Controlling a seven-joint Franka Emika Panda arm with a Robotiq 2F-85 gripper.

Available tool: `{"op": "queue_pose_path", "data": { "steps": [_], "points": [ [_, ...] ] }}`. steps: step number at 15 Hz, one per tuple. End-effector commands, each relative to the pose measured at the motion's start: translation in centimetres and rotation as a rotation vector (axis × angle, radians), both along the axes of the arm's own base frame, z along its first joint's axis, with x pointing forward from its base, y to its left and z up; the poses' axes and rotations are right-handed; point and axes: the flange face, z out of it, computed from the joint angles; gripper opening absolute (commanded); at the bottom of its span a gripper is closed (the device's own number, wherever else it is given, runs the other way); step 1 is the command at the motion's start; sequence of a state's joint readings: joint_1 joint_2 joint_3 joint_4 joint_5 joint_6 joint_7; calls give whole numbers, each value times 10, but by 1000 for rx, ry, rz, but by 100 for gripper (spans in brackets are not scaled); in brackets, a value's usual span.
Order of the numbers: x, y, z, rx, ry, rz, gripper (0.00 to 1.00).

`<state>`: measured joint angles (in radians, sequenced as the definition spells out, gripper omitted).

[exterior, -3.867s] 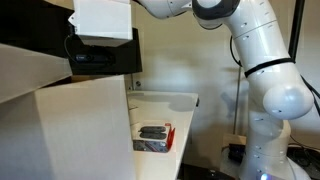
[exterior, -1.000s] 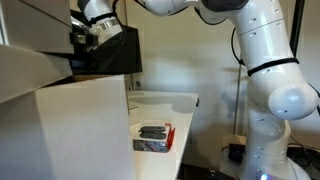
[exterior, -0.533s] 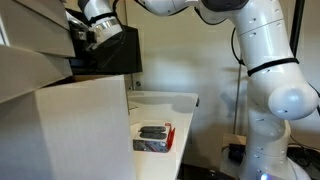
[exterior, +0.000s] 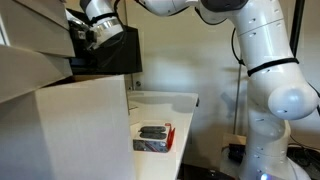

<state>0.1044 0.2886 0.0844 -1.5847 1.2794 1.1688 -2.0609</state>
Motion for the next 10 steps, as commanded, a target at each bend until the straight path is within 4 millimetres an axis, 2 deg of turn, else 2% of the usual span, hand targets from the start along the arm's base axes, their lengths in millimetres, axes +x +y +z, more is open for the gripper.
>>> {"op": "queue_pose_path", "data": {
  "steps": [1,5,10],
  "points": [
    [12,-18,12,21,-2,-76,100],
    [24,-50,19,27,-14,-140,100],
    [28,-105,14,12,-5,-223,100]
  ]
}}
